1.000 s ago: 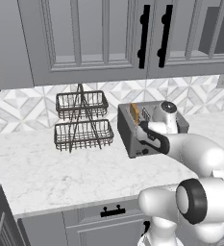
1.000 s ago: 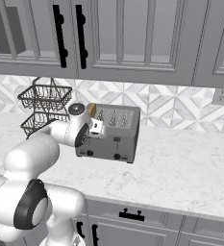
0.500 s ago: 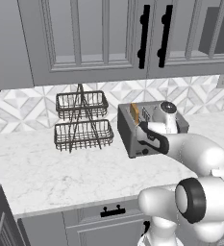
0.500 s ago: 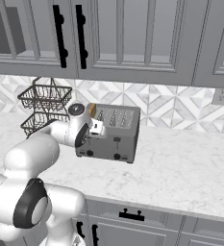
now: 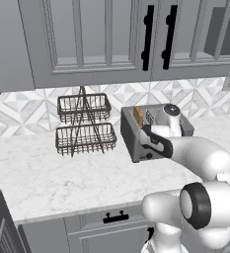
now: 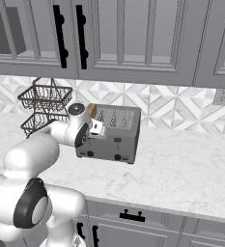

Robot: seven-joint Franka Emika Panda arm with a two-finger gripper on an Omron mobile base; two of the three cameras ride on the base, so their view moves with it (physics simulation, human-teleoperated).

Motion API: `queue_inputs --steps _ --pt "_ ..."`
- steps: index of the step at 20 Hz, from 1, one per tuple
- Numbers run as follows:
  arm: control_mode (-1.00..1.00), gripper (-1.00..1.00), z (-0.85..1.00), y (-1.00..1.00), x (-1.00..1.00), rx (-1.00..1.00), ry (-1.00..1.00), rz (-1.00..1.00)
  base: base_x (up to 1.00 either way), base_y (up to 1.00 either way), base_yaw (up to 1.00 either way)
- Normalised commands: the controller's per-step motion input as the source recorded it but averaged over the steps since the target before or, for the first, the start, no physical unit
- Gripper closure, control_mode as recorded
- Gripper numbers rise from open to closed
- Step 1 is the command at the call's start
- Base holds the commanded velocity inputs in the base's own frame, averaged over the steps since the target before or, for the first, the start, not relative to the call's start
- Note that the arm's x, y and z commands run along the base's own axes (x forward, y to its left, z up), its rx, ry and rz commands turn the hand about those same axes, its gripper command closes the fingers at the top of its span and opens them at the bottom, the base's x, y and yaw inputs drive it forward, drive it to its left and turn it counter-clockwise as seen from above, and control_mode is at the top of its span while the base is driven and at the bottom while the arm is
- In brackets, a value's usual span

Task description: Start the toaster. Once the lever pops up, take the bread to the plate on the dining counter.

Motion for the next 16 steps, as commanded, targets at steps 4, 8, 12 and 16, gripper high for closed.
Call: queue_inputs --steps 4,8,12,16 --pt "-1.0 1.0 -0.02 0.0 0.01 0.0 0.02 0.0 0.0 0.0 0.0" --pt "-1.0 1.0 -0.65 0.0 0.0 0.0 0.08 0.0 0.0 0.0 0.0" --pt "-1.0 1.0 -1.0 0.0 0.0 0.0 0.04 0.0 0.0 0.0 0.0" --pt "-1.0 1.0 -1.0 -0.05 -0.2 0.0 0.0 0.0 0.0 0.0 0.0"
